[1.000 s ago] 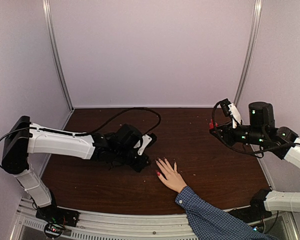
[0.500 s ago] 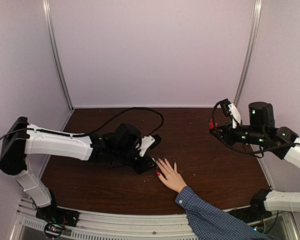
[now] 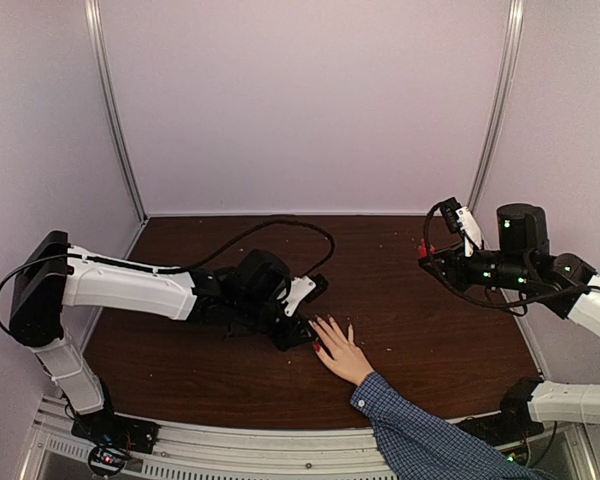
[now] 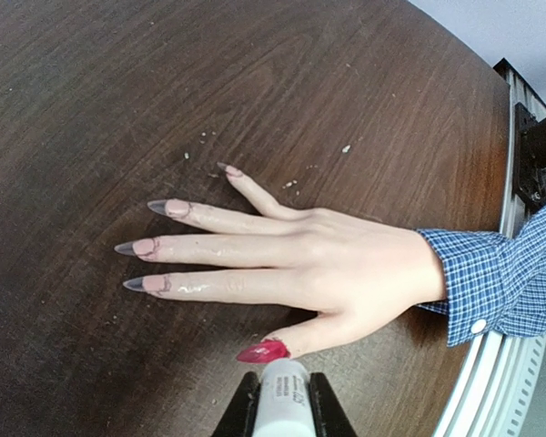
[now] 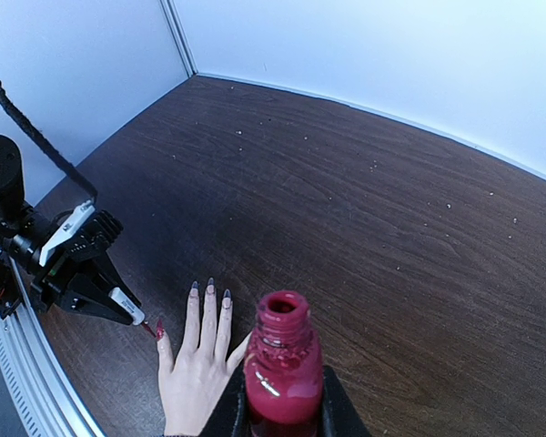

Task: Paint the nails
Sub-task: Paint the nail with the hand.

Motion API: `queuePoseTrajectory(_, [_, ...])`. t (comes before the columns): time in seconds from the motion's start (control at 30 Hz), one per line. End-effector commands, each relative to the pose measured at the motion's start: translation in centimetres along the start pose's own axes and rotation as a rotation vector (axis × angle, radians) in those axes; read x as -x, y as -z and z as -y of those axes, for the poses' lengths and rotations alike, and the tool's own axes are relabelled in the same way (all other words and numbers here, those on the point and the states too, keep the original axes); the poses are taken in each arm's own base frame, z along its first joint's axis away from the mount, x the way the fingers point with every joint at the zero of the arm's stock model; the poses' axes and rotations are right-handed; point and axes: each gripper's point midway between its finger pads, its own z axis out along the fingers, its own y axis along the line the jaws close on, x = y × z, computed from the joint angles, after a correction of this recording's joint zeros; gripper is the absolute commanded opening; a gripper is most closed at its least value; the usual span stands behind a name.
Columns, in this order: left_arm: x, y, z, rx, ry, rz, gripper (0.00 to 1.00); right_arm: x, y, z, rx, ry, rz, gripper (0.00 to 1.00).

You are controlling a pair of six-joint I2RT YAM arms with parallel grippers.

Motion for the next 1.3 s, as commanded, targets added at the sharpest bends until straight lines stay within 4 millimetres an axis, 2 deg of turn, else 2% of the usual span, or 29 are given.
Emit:
queuePoseTrajectory(0.0, [1.2,0.0,-0.2,0.025,-0.008,0.028,0.00,0.5,0.1,0.2,-0.003,-0.001,0.017,0.00])
queuePoseTrajectory(0.53, [1.6,1.1,-3.6,0.177,0.047,0.047,0.00,0.4,0.1,0.2,-0.007,-0.001,0.016,0.00])
queuePoseTrajectory(0.77, [2.1,2.2,-3.6,0.174,0.055,0.095,0.00,0.4,0.1,0.1,-0.001,0.000,0.018,0.00])
queuePoseTrajectory(0.93, [3.0,4.4,-3.4,0.123,0.082,0.172,0.00,0.7,0.3,-0.3,0.020,0.005,0.029,0.00])
queuePoseTrajectory(1.07, [3.7,6.7,-3.9,0.094,0.121,0.234,0.00,1.0,0.3,-0.8,0.047,0.011,0.039,0.00])
queuePoseTrajectory(1.27, [4.0,9.8,-4.3,0.072,0.129,0.273,0.00,1.5,0.1,-2.2,0.135,0.018,0.054,0.00])
